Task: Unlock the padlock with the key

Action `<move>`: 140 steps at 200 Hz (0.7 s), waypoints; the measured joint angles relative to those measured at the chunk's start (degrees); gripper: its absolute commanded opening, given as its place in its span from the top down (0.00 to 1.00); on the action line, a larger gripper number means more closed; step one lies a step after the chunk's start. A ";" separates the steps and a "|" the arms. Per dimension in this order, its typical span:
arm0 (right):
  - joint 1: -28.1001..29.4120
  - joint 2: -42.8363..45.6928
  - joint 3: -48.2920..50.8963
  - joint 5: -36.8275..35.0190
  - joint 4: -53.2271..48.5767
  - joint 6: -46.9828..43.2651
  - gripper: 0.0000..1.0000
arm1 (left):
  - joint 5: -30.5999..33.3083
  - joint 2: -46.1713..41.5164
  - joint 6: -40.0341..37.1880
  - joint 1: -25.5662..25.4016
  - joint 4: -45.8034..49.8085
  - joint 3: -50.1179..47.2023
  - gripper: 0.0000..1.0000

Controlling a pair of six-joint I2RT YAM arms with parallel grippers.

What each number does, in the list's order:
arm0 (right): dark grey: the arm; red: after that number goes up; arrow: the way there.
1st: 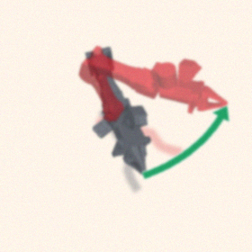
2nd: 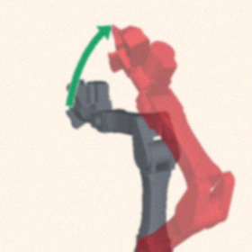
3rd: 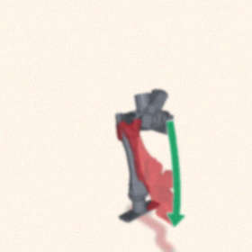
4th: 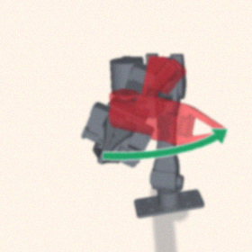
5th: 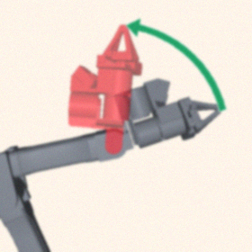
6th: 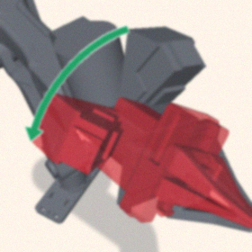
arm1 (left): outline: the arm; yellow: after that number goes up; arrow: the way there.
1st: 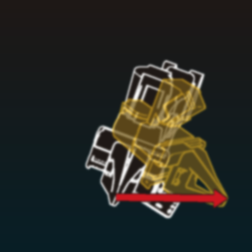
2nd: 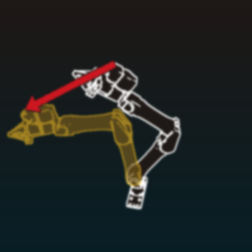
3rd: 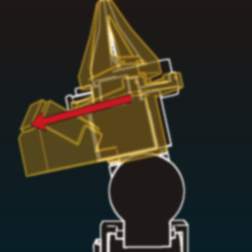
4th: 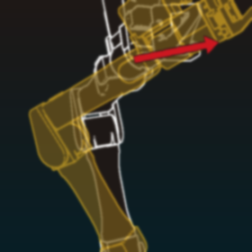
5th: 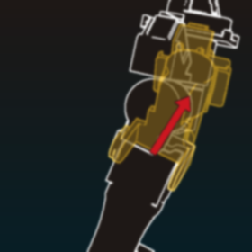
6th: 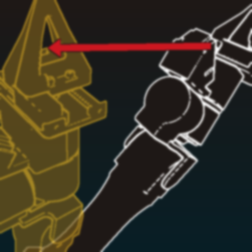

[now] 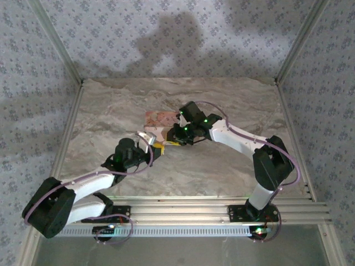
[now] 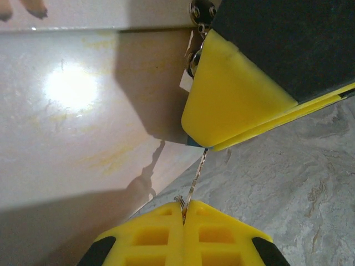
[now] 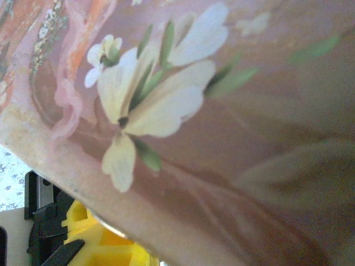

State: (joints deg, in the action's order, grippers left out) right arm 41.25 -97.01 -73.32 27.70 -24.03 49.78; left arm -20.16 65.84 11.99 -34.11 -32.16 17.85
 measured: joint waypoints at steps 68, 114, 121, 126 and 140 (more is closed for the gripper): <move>-0.04 0.04 0.02 0.20 0.61 0.87 1.00 | 0.26 2.21 0.33 0.00 -2.69 0.00 1.00; -0.26 0.28 0.02 0.17 0.98 1.09 1.00 | 0.94 2.23 1.55 0.00 -4.02 -0.02 1.00; -0.31 0.37 0.02 0.17 1.07 1.11 1.00 | 1.11 2.23 1.77 0.00 -4.17 -0.02 1.00; -0.31 0.42 0.07 0.15 1.14 1.27 1.00 | 1.22 2.23 2.01 0.00 -4.39 -0.02 1.00; -0.37 0.68 0.22 0.17 1.20 1.31 1.00 | 1.38 2.23 2.49 0.00 -4.74 -0.04 1.00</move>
State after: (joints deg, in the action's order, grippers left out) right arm 40.88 -96.33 -73.10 27.88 -22.83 51.09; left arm -18.79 68.07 14.48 -34.11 -36.91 17.80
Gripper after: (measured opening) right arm 0.201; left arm 0.048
